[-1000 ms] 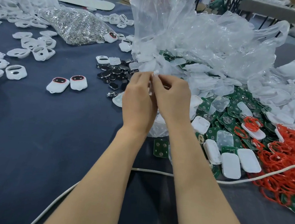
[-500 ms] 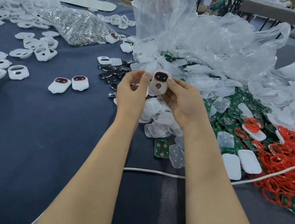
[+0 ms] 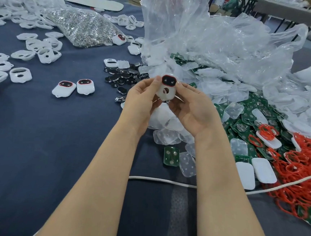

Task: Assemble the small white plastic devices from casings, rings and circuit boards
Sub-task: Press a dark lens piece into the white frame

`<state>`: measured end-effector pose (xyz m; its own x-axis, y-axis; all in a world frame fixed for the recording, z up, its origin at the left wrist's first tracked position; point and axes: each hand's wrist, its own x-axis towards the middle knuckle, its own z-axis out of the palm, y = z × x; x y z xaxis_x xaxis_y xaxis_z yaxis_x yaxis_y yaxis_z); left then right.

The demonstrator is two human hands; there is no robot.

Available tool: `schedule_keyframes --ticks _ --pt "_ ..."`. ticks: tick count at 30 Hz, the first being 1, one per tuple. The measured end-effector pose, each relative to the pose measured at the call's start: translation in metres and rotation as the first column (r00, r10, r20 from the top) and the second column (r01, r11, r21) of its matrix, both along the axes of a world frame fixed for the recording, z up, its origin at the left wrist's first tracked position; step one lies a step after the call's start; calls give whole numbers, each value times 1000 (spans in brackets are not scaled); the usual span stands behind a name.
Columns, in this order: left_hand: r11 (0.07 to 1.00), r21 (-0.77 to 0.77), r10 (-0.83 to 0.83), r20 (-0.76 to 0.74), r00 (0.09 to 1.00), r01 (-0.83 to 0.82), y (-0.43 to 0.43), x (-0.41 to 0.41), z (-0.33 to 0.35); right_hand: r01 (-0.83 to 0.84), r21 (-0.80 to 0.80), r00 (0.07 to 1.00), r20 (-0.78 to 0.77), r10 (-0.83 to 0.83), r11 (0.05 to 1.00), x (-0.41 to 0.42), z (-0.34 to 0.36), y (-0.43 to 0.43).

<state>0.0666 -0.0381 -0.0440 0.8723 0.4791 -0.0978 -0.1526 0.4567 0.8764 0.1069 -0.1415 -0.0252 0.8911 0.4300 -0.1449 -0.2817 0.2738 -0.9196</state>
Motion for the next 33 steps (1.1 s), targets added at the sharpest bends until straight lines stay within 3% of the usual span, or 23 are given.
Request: schedule_keyframes --ticks 2,4,6,9,13,17,20,23,33 --pt "933 312 192 -14 981 -178 1 0 -4 77 -109 993 100 -67 991 1 -1 2" --pt "774 567 280 92 956 -281 -3 -3 -4 262 -342 920 370 -127 902 1 -3 4" --pt "747 622 212 114 971 -236 -10 -5 -2 450 -441 780 617 -102 777 -3 -3 8" --pt "821 553 128 60 990 -140 -18 0 -2 568 -451 656 753 -48 688 -8 -2 13" --pt "907 400 128 26 991 -128 -16 3 -2 529 -561 625 765 156 636 -12 0 15" --pt "935 336 125 -14 992 -113 -14 4 -1 405 -593 694 695 188 696 -12 5 5" --pt "913 404 92 -48 995 -65 -22 8 2 413 -503 739 672 43 760 -6 8 -13" --pt "886 461 88 -83 993 -39 -37 11 5 509 -412 752 640 -157 756 2 8 -35" --pt "775 628 -32 -75 997 72 -77 11 2 514 -454 775 610 -167 728 7 -9 -72"
